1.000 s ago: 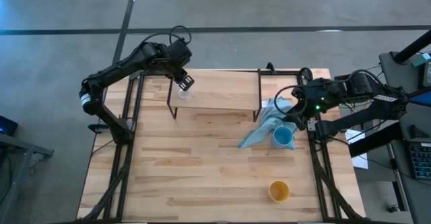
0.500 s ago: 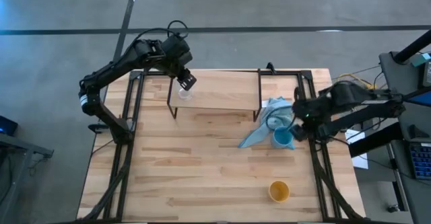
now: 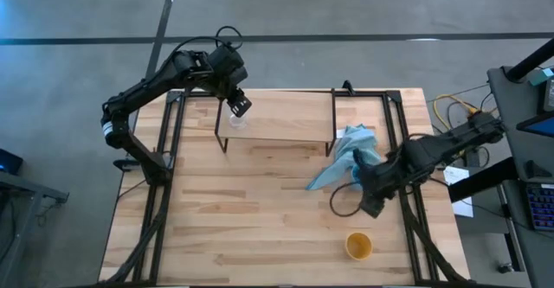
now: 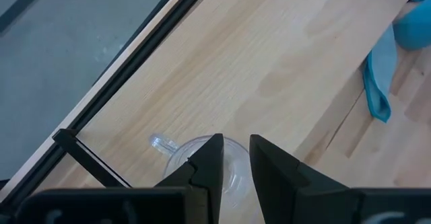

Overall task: Stack small to large cups/mugs on shelf
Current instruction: Put the blue mug on the shelf

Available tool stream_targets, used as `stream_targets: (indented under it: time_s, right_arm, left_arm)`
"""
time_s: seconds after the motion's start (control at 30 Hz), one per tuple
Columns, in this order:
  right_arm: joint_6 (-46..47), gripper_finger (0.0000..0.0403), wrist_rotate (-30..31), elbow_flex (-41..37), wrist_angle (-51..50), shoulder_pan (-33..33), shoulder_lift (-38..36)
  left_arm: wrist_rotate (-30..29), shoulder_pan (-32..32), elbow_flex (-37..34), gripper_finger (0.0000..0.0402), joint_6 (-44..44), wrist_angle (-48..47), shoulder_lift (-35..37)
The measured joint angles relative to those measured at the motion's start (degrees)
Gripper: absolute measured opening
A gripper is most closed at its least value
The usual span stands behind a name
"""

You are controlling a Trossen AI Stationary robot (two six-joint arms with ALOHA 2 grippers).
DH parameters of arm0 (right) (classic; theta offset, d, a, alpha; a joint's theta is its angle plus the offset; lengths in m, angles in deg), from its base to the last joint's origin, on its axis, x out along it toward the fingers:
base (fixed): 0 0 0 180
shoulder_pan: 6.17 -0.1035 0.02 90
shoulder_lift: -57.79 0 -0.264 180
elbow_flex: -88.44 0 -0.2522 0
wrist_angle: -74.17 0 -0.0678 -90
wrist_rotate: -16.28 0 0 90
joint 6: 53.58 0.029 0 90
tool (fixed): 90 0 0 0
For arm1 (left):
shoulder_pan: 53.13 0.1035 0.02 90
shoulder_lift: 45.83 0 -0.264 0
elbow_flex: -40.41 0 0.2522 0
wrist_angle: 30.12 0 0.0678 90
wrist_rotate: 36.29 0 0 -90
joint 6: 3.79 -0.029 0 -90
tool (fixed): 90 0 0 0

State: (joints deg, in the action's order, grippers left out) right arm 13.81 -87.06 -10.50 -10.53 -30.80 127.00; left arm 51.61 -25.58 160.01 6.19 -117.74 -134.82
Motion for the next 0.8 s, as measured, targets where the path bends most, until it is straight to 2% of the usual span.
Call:
stream_targets:
  time_s: [0.07,0.17,0.4,0.57,0.8]
  right_arm:
    - [-2.1,0.0186,5.1,0.1,-3.0,-0.4,1.9]
    - [-4.8,0.0186,8.5,-0.2,-6.3,-0.2,4.4]
    - [-13.1,0.0186,11.1,-0.9,-6.1,0.1,9.3]
    - [-14.2,0.0186,15.0,-1.0,-6.3,1.3,12.4]
    - [-15.3,0.0186,15.5,-1.9,-6.2,3.8,13.8]
  left_arm:
    - [0.0,0.0,0.0,0.0059,0.0,0.1,0.0]
    - [0.0,0.0,0.0,0.0059,0.0,0.2,0.0]
    - [0.0,0.0,0.0,0.0059,0.0,0.2,0.0]
    - [0.0,0.0,0.0,0.0059,0.0,0.2,0.0]
    - [0.1,0.0,0.0,0.0059,0.1,0.3,0.0]
